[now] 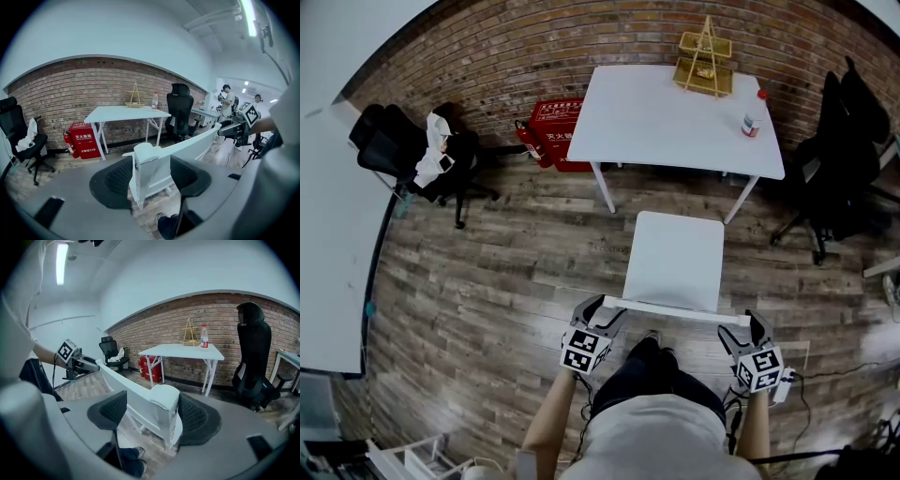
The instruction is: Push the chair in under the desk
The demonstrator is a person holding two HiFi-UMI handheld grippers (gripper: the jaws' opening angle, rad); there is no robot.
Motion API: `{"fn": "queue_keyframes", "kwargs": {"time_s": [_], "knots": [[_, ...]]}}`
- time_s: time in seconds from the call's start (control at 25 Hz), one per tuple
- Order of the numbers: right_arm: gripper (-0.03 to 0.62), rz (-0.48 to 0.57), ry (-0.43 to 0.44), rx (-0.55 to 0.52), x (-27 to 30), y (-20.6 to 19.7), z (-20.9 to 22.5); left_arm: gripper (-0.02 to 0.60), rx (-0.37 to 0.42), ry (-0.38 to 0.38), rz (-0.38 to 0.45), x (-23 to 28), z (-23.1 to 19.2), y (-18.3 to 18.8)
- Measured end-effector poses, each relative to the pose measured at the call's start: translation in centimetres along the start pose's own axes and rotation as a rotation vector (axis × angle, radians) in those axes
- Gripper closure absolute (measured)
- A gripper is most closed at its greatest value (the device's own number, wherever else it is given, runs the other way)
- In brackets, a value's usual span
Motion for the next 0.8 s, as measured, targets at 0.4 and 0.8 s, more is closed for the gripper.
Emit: {"fn": "queue_keyframes", "kwargs": {"time_s": [0.4, 0.8], "knots": [[0.264, -0.02, -0.01, -0.002, 0.76, 0.52, 0.29, 0.325, -0.014, -0.037, 0.009, 0.54, 0.13, -0.05], [0.264, -0.02, -0.026, -0.026, 0.83, 0.29, 0.42, 0.311, 0.002, -0.084, 0.017, 0.88, -0.12, -0.1]]}}
Point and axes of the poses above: the fingertips, and each gripper's own axes: x forward along the fingers, z to its right, y out of its top, the point moved 5 cm from there along -x, backward along the fingers, and after that the axes turned 15 degrees about y, right-handed, at the moved point
